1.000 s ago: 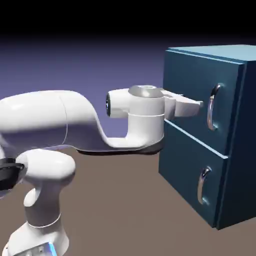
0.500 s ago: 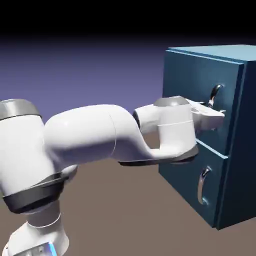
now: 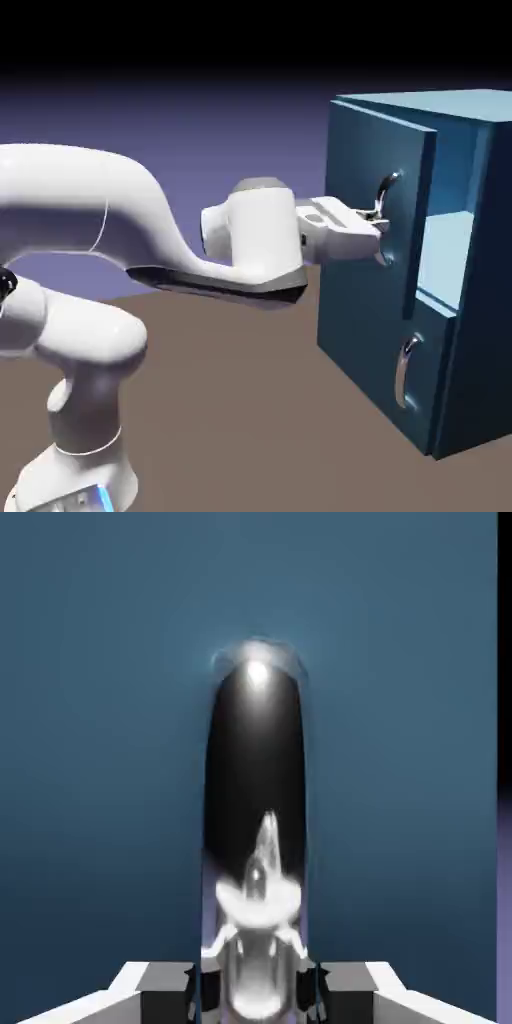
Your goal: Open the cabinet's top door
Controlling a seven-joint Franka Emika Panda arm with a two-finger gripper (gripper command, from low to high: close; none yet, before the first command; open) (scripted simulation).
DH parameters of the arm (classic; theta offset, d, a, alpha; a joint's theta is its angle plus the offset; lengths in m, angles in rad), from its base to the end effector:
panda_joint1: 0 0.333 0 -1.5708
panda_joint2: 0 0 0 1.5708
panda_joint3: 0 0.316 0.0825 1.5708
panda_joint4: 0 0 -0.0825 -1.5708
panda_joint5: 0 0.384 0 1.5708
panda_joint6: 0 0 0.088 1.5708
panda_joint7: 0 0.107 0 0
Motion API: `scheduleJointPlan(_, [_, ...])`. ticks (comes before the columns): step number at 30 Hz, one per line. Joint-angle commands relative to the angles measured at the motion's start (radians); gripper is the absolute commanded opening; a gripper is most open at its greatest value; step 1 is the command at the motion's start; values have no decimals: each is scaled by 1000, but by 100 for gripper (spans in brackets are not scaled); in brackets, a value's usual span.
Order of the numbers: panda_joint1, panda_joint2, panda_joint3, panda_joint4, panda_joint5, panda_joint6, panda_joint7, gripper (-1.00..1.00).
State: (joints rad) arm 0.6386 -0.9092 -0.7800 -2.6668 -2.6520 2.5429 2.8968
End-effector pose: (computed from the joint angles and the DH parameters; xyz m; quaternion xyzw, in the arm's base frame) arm 0.3690 -0.0579 0.4811 -0.6174 0.3438 -0.6809 0.1924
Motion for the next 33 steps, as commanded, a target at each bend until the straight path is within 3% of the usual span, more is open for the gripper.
scheduleJointPlan(1, [-32,-5,36,-24,33,-15,-4,-100])
scheduleJointPlan(13, [-364,-77,471,-205,386,-88,-12,-100])
scheduleJointPlan(23, [-647,-166,831,-267,676,1,-10,-100])
scheduleJointPlan(33, [-593,-310,1056,-341,1109,-168,-216,-100])
